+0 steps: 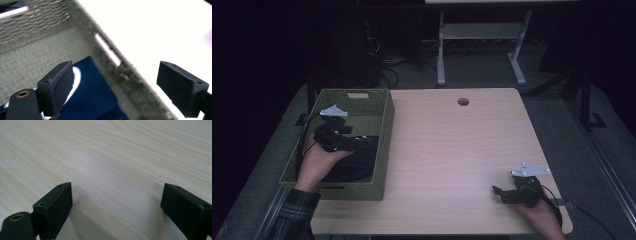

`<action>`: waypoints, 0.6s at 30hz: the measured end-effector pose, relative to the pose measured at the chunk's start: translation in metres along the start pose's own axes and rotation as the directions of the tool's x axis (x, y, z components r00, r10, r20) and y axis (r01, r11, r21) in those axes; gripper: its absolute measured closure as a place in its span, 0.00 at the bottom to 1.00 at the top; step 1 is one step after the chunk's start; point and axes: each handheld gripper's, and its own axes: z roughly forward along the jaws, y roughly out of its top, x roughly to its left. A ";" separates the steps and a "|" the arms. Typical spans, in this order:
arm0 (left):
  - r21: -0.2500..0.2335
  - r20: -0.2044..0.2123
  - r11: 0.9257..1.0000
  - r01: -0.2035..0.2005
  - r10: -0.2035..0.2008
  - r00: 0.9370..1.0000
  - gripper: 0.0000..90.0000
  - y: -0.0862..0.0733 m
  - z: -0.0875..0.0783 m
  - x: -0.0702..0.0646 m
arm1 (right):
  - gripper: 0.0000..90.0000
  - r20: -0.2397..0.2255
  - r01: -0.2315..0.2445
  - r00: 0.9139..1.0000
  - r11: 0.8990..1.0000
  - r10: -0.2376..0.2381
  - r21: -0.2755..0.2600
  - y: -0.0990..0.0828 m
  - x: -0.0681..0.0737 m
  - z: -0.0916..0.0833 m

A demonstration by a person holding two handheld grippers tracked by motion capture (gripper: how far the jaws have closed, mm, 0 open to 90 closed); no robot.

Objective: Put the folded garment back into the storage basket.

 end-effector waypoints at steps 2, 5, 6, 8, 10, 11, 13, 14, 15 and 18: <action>-0.008 0.019 1.000 -0.008 0.008 1.000 0.15 0.002 0.005 -0.009 | 0.11 0.000 -0.001 1.000 1.000 0.001 0.000 0.000 0.000 0.000; -0.013 0.046 1.000 -0.024 0.025 0.999 0.15 0.004 0.015 -0.023 | 0.11 0.000 0.000 1.000 1.000 0.000 0.000 0.000 0.000 0.000; -0.014 0.048 0.999 -0.031 0.032 0.998 0.15 0.005 0.019 -0.027 | 0.11 -0.001 0.000 1.000 1.000 0.000 0.000 0.000 0.000 0.000; -0.017 0.066 0.999 -0.038 0.039 0.997 0.15 0.006 0.026 -0.036 | 0.11 -0.001 0.000 1.000 1.000 0.000 0.000 0.000 0.000 0.000; -0.014 0.080 0.999 -0.050 0.051 0.996 0.15 0.008 0.035 -0.046 | 0.11 -0.001 0.000 1.000 1.000 0.000 0.000 0.000 0.000 0.000; -0.013 0.087 0.998 -0.057 0.058 0.994 0.15 0.008 0.039 -0.050 | 0.11 0.000 0.000 1.000 1.000 0.000 0.000 0.000 0.000 0.000; -0.010 0.098 0.997 -0.070 0.071 0.993 0.15 0.009 0.047 -0.060 | 0.11 0.000 0.000 1.000 1.000 0.000 0.000 0.000 0.000 0.000; -0.010 0.106 0.997 -0.073 0.074 0.992 0.15 0.010 0.051 -0.065 | 0.11 -0.001 0.000 1.000 1.000 0.000 0.000 0.000 0.000 0.000; -0.011 0.113 0.997 -0.081 0.082 0.990 0.15 0.011 0.055 -0.069 | 0.11 0.000 0.000 1.000 1.000 0.000 0.000 0.000 0.000 0.000; -0.017 0.131 0.995 -0.096 0.097 0.987 0.15 0.013 0.066 -0.083 | 0.11 0.000 0.001 1.000 1.000 -0.001 0.000 0.000 0.000 0.000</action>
